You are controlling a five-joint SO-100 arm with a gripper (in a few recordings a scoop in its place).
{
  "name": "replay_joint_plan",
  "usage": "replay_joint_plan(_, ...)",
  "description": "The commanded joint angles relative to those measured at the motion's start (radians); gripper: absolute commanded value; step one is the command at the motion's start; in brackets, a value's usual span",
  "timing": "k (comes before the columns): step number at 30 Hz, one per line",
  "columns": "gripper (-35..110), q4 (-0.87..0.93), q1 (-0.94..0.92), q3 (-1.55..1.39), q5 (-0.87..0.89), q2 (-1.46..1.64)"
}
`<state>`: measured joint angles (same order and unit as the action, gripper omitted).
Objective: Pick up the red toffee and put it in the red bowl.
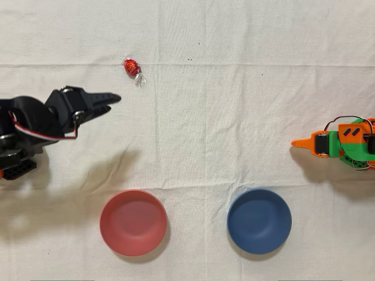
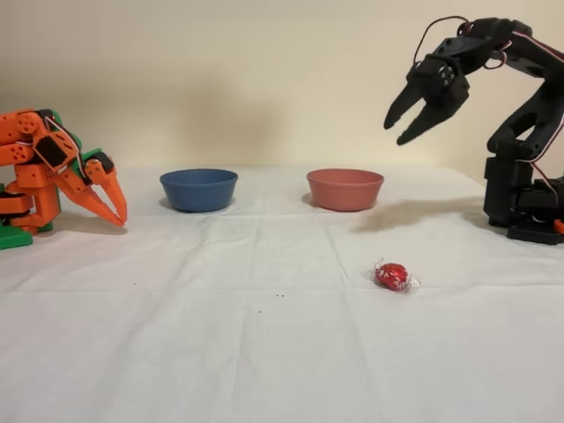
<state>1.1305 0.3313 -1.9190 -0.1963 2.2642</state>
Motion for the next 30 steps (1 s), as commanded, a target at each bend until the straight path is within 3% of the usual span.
replay_joint_plan(1,24,0.008,0.055,0.054,0.003,-0.023)
replay_joint_plan(16,27,-0.032,0.155,0.100,-0.057,-0.219)
replay_joint_plan(30,26,-0.270,0.172,0.035,-0.071,-0.405)
